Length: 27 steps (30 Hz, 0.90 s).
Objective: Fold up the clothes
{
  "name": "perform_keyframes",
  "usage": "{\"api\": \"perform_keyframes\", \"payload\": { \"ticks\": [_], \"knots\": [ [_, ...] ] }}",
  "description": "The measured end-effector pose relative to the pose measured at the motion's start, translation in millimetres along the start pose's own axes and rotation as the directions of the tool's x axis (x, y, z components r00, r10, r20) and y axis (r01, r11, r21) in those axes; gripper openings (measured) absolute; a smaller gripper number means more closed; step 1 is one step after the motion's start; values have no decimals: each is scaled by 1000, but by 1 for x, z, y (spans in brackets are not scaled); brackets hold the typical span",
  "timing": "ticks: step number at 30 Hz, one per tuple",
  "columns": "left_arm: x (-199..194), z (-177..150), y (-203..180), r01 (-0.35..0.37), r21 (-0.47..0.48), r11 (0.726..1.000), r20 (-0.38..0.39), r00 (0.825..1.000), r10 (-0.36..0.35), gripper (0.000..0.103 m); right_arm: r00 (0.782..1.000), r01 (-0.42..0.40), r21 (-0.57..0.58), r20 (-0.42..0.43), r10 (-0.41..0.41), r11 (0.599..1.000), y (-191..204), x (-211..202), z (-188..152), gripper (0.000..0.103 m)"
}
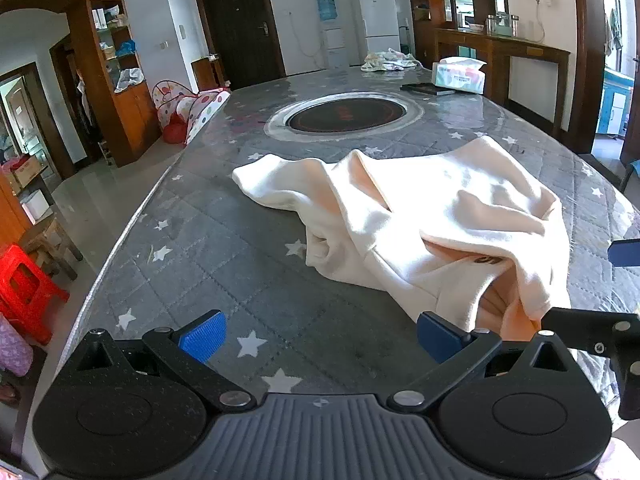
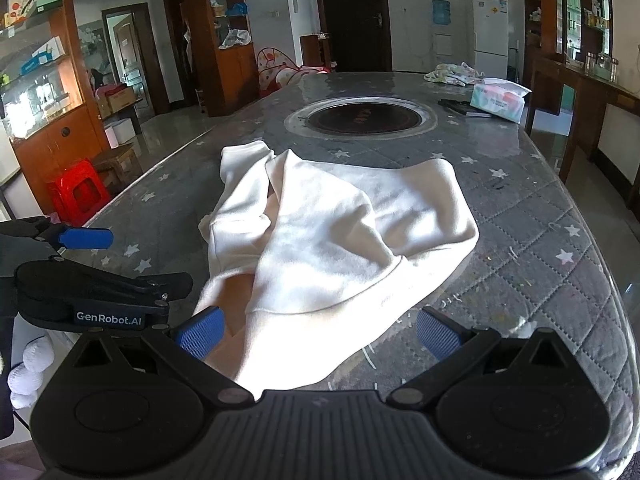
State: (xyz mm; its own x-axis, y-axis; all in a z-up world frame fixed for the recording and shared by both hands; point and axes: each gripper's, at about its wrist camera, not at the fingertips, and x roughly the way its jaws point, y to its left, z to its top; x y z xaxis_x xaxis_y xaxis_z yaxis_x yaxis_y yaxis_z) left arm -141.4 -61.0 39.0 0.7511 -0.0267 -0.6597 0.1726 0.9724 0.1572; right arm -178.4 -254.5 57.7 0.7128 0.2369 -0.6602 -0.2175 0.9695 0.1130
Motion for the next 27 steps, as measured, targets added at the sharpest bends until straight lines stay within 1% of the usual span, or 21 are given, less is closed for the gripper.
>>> {"api": "perform_keyframes", "payload": {
  "ticks": [9, 17, 18, 20, 22, 27],
  "knots": [
    [5, 6, 4, -8, 4, 1000, 11, 1000, 8, 103, 1000, -10, -19, 7, 10, 1000, 2, 5, 8, 103],
    [13, 17, 15, -13, -10, 1000, 21, 1000, 13, 103, 1000, -19, -54, 20, 20, 998, 4, 14, 22, 102],
    [14, 18, 16, -12, -12, 1000, 23, 1000, 13, 103, 1000, -20, -56, 20, 21, 998, 4, 15, 24, 101],
    [16, 21, 19, -8, -17, 1000, 24, 1000, 8, 103, 1000, -24, -57, 19, 25, 998, 3, 19, 28, 97],
    [19, 24, 21, -7, -20, 1000, 24, 1000, 8, 103, 1000, -27, -58, 13, 28, 998, 2, 24, 32, 96],
    [26, 32, 25, 5, -25, 1000, 24, 1000, -4, 103, 999, -39, -74, -6, 38, 997, 3, 37, 39, 88]
  ]
}}
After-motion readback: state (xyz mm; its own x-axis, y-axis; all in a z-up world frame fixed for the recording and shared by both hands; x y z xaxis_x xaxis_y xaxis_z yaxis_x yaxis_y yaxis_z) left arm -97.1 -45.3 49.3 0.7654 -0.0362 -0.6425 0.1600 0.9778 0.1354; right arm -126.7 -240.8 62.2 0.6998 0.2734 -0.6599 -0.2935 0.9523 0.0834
